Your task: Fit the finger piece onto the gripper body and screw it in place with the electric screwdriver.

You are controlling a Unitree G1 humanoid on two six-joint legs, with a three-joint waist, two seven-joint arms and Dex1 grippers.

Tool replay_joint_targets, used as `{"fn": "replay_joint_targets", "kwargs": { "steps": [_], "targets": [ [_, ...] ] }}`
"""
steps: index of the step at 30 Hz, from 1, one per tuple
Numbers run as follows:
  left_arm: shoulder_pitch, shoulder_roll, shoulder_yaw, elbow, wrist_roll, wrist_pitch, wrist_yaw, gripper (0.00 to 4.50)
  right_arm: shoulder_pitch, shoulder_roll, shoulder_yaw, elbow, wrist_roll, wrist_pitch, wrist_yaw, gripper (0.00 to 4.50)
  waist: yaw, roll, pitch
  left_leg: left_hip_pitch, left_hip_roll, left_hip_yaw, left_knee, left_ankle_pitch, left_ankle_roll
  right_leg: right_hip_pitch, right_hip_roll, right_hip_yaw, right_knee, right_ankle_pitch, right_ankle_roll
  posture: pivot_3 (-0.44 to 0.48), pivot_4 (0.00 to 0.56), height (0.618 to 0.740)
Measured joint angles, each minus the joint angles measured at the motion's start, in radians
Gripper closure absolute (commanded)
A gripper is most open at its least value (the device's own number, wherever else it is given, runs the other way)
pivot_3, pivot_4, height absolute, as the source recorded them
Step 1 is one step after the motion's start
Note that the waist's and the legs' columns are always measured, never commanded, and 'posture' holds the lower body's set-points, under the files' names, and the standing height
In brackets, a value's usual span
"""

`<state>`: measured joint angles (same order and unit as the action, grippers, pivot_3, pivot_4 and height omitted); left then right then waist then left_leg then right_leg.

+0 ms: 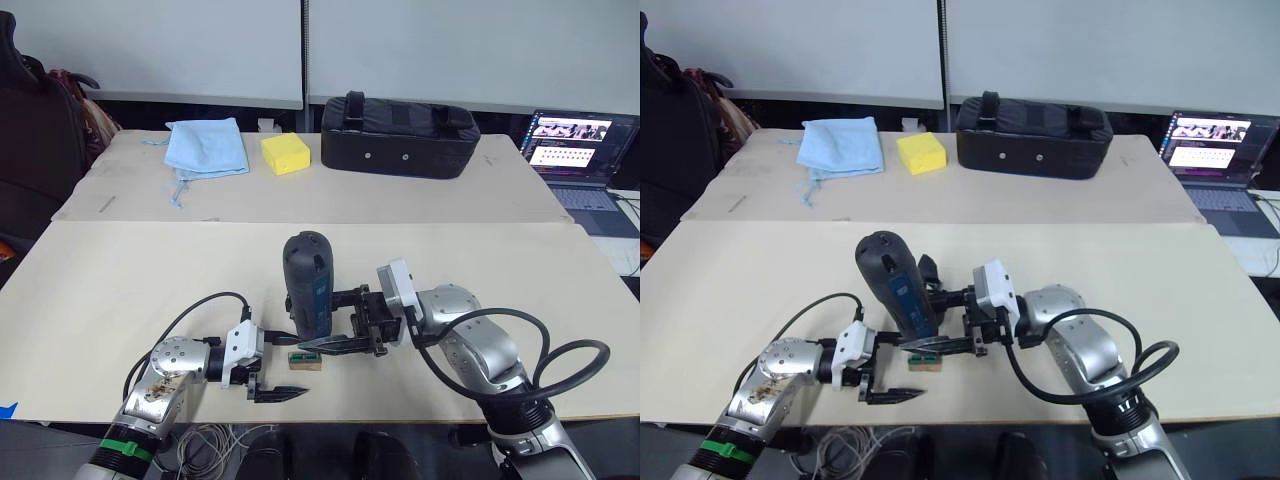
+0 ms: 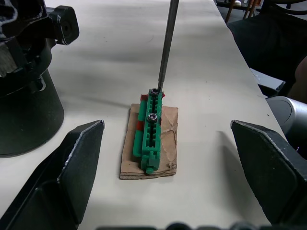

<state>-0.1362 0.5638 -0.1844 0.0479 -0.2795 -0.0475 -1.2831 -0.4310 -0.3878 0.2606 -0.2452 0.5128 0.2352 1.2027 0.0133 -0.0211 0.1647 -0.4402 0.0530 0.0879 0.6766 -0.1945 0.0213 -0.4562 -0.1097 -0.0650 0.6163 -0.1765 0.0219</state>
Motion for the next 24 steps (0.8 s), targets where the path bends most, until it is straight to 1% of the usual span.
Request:
{"fn": "replay_joint_targets", "kwargs": {
  "steps": [24],
  "targets": [
    [0.000, 0.000, 0.000, 0.000, 0.000, -0.001, 0.000, 0.00, 0.000, 0.005, -0.003, 0.018, 0.008, 0.015, -0.011, 2.58, 0.000, 0.000, 0.000, 0.000, 0.000, 0.000, 0.000, 0.000, 0.000, 0.000, 0.000, 0.000, 0.000, 0.000, 0.000, 0.000, 0.150, 0.740]
  ]
}}
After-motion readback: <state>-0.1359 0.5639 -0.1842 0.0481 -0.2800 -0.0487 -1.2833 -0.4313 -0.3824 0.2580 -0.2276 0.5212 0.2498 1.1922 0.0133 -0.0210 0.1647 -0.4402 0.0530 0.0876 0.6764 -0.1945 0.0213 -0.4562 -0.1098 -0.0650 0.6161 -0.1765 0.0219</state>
